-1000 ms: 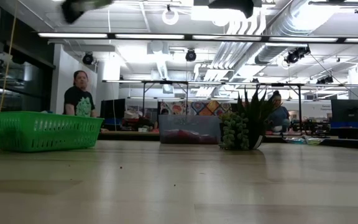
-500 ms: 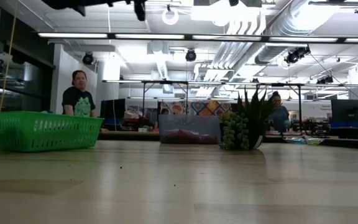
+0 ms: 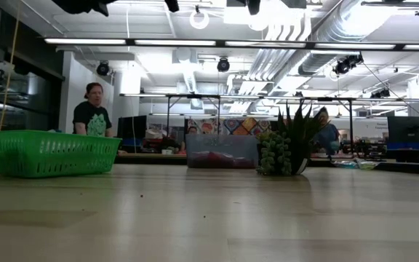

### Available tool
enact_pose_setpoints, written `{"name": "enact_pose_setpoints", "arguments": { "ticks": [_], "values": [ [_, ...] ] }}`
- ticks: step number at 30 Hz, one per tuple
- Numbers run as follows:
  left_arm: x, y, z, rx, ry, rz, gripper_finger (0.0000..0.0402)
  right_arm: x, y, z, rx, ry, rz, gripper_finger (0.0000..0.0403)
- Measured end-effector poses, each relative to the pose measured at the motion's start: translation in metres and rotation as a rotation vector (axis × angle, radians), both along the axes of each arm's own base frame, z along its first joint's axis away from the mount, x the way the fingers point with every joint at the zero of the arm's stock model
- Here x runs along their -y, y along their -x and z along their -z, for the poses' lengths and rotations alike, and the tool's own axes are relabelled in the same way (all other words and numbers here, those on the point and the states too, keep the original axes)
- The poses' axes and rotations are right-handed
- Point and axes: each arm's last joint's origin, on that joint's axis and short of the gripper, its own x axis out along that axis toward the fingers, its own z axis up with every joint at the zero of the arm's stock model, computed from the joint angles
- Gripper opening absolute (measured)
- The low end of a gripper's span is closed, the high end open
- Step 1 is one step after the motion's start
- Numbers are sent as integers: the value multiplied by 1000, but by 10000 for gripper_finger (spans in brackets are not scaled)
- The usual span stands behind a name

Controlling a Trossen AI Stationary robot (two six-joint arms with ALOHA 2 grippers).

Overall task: Sort candy
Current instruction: Put the transparent candy into the blue bin

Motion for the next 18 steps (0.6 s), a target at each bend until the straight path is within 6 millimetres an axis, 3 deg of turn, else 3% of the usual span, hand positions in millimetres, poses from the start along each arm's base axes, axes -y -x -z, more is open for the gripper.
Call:
{"name": "enact_pose_setpoints", "arguments": {
  "ticks": [7,14,18],
  "values": [
    [-1,-1,2,-16,15,-43,0,-9,2,-5,35,-3,-48,247],
    [5,-2,2,-13,-19,-47,0,-4,3,-12,63,-21,99,247],
    [8,-3,3,-25,-23,-73,0,-4,2,-13,76,-25,93,247]
  ]
}}
